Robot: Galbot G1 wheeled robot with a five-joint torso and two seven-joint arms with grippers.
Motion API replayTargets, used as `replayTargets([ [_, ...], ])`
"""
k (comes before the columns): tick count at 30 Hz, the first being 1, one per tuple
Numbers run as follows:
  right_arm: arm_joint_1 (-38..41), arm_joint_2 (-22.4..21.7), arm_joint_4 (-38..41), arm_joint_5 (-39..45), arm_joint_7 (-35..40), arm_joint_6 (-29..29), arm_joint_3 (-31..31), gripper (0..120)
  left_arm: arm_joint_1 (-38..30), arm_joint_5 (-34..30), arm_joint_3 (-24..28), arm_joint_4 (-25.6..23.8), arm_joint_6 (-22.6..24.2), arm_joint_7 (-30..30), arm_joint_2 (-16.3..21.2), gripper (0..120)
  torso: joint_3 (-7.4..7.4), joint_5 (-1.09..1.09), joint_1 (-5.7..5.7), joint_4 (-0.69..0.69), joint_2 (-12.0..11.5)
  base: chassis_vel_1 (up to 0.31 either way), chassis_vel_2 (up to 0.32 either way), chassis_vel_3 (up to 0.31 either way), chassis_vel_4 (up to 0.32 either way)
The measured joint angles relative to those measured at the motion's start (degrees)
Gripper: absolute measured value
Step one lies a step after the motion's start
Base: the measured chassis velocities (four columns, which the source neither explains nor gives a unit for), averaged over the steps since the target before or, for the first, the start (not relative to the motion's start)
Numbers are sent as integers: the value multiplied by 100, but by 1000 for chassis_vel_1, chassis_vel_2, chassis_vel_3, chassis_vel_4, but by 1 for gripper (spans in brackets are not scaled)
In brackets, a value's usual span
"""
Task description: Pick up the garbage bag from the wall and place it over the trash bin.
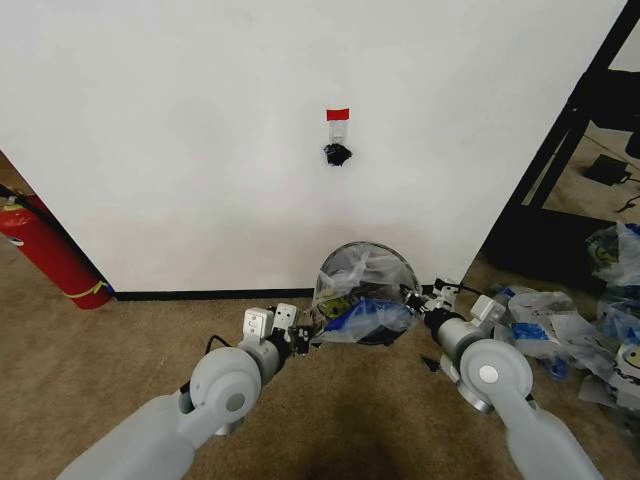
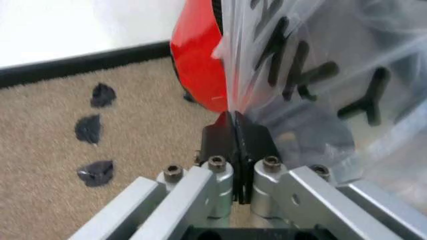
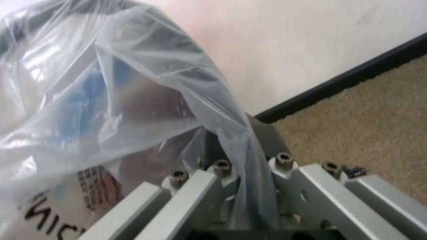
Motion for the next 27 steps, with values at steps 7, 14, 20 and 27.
replayTargets([
  [7,122,14,-218,-92,-10,9,-26,0,110,-5,-404,-427,169,74,426,26,0,1,0,0,0,0,0,0,0],
  [14,202,14,-365,-193,-69,10,-28,0,671,435,-966,-1033,152,201,835,53,0,-1,0,3,0,0,0,0,0],
  [20,206,39,-402,-273,-92,10,-51,0,376,468,-1038,-1522,-54,659,994,73,0,1,0,0,0,0,0,0,0],
  [27,179,30,-340,-346,-93,-20,-125,0,-763,-53,-231,-1502,-133,1267,874,97,0,2,0,0,0,0,0,0,0],
])
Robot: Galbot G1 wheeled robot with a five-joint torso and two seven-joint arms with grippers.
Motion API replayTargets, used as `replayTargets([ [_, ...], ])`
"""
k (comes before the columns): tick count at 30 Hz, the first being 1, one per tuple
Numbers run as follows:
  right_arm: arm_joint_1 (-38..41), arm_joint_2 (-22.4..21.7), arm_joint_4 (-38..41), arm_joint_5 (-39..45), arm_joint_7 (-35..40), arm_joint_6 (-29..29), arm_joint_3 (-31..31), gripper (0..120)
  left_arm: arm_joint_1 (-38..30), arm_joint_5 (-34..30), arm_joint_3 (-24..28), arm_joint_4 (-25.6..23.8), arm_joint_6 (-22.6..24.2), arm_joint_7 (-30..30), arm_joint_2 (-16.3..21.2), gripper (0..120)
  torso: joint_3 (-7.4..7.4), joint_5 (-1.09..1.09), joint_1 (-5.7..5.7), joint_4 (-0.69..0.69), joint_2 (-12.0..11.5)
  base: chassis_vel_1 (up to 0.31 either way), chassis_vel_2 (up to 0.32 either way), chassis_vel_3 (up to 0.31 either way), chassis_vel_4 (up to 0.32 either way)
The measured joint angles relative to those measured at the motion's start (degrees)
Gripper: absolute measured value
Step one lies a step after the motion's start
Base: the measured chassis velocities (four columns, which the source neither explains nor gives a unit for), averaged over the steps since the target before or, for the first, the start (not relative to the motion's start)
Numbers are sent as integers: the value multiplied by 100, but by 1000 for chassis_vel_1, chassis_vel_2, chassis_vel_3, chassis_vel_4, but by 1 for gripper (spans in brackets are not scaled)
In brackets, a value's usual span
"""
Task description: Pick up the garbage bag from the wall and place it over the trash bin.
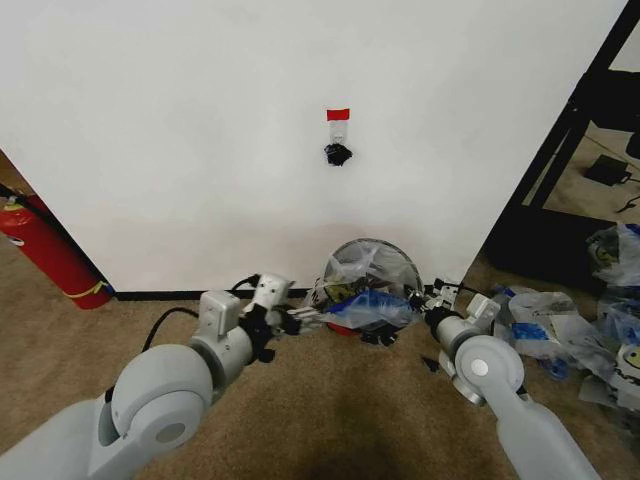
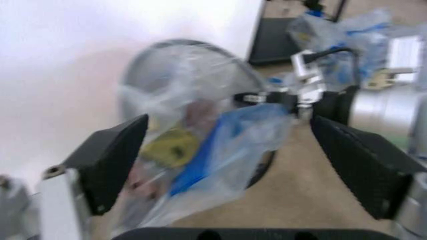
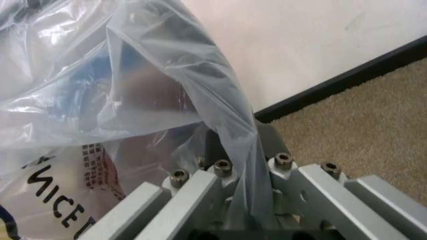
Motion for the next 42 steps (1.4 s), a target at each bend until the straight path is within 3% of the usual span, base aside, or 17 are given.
replayTargets([
  [3,-33,-13,49,-21,0,-10,7,0,-544,-196,553,256,67,-48,-205,100,0,0,0,0,0,0,0,0,0],
  [5,-85,-30,105,-29,4,-13,62,0,-1040,-405,1180,644,171,-240,-498,93,0,-1,0,-2,0,0,0,0,0],
  [11,-149,-62,167,-33,3,-14,124,0,-1419,-477,1670,1227,253,-451,-779,73,0,0,1,0,0,0,0,0,0],
  [14,-161,-64,175,-33,-6,-14,142,0,-1460,-306,1714,1477,248,-448,-826,62,0,0,1,1,0,0,0,0,0],
  [21,-137,-53,159,-28,18,-49,93,0,-1514,-111,1665,1737,217,-451,-932,68,0,1,1,0,0,0,0,0,0],
  [31,-64,-45,91,-23,98,-108,70,0,-1384,-98,1784,1627,228,-424,-950,53,0,-1,0,1,0,0,0,0,0],
  [40,-84,-50,120,-2,96,-96,96,0,-1423,-97,1813,1786,158,-405,-1037,25,0,-1,0,0,0,0,0,0,0],
  [42,-76,-51,122,8,94,-89,96,0,-1384,-88,1838,1780,150,-408,-1028,12,0,-1,0,0,0,0,0,0,0],
])
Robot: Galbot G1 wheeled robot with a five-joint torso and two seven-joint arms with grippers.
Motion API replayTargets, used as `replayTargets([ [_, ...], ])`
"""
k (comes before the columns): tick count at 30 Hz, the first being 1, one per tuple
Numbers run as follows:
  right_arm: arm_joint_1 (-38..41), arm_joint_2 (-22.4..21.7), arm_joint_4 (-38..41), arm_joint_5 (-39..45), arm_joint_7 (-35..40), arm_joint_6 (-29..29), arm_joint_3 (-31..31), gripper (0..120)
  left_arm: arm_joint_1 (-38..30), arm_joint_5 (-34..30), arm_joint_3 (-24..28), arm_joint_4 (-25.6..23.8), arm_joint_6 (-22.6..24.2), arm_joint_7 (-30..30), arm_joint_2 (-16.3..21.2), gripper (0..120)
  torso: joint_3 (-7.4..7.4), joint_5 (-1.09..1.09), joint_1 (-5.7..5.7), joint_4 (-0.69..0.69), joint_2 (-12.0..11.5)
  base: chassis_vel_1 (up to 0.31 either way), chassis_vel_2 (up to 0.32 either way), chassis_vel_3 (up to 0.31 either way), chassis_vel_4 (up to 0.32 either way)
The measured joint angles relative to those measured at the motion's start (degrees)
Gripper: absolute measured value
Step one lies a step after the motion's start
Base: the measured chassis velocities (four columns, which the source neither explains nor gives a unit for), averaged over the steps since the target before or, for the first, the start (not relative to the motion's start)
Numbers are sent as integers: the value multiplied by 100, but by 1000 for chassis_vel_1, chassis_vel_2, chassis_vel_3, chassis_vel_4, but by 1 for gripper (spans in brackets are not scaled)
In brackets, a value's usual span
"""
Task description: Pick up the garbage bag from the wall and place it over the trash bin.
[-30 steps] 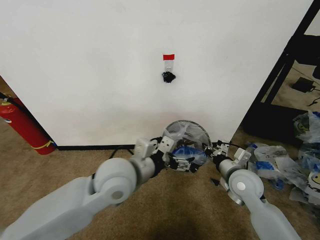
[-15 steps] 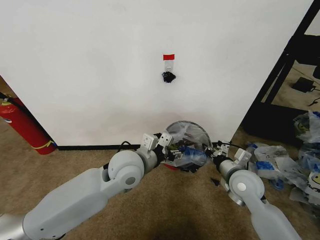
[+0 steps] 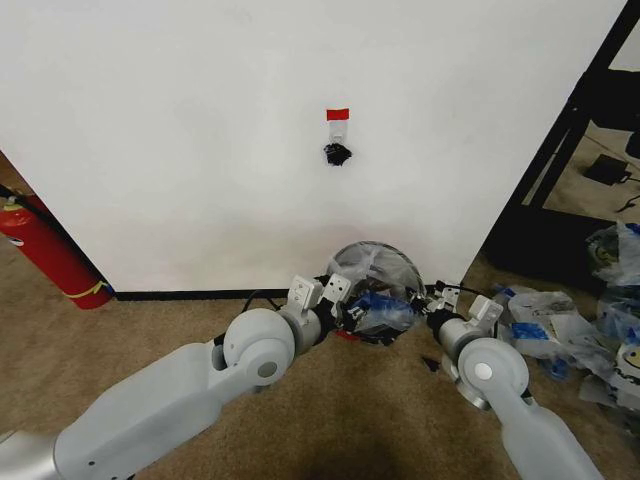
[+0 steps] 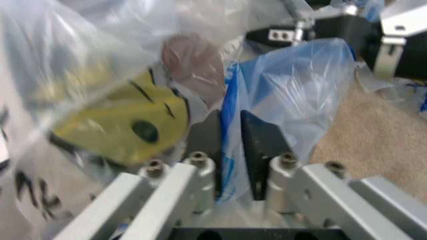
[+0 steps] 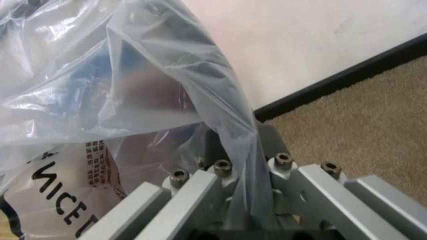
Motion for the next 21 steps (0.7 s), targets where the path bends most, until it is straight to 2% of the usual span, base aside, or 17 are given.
replayTargets([
  [1,10,8,-2,3,1,1,-1,0,60,10,-3,-54,-6,-4,25,5,0,0,0,0,0,0,0,0,0],
  [4,21,26,-16,5,5,2,-9,0,186,65,-24,-172,-41,-11,94,0,0,0,0,0,0,0,0,0,0],
  [13,108,128,-89,77,132,4,-21,0,734,564,-114,-666,-191,126,358,0,0,0,0,1,0,0,0,0,0],
  [21,174,273,-96,239,321,5,-16,0,1214,852,-154,-752,-240,191,314,0,0,0,0,1,0,0,0,0,0],
])
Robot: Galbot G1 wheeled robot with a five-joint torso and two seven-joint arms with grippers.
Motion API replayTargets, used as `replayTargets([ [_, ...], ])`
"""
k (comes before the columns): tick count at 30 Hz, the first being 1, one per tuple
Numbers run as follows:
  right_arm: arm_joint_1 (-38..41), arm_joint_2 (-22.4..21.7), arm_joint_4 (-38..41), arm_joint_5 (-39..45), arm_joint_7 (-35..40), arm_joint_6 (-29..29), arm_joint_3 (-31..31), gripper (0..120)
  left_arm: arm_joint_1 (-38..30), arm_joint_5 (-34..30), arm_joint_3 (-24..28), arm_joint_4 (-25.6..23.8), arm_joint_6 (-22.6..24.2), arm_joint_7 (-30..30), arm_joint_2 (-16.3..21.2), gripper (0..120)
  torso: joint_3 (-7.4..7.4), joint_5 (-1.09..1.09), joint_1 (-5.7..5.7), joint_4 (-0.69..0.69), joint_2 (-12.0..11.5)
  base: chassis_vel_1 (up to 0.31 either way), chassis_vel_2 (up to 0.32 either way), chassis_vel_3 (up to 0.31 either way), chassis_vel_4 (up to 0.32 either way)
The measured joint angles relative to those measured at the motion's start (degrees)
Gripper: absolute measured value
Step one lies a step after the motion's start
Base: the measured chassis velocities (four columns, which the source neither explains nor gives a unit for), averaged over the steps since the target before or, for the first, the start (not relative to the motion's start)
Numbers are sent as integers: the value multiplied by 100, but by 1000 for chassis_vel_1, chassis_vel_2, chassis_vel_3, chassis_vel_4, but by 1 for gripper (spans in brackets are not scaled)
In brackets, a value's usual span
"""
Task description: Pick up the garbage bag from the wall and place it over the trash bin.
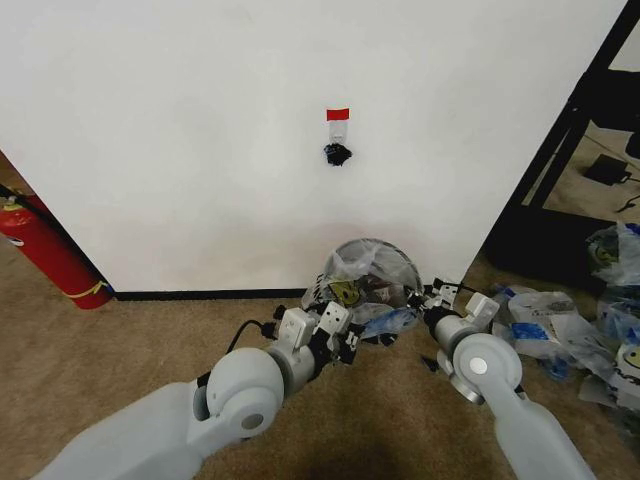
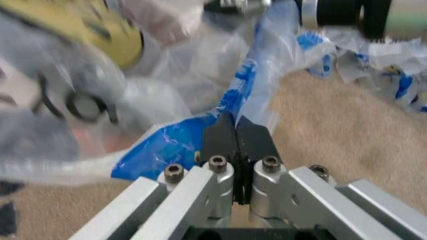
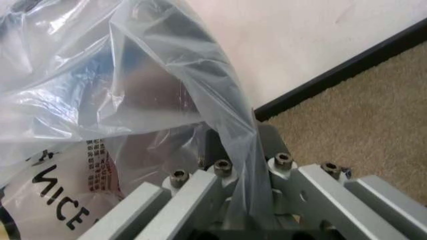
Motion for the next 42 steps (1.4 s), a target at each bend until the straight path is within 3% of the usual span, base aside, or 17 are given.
replayTargets([
  [7,-100,120,80,59,100,-2,27,0,563,600,6,167,-95,177,-122,0,0,1,0,0,0,0,0,0,0],
  [20,-216,60,372,438,383,-124,60,0,845,1508,105,1047,-354,403,-680,0,0,0,0,0,0,0,0,0,0],
  [42,-327,142,610,947,637,-227,150,0,1046,1959,62,1908,-759,456,-1174,0,0,-1,0,-1,0,0,0,0,0],
])
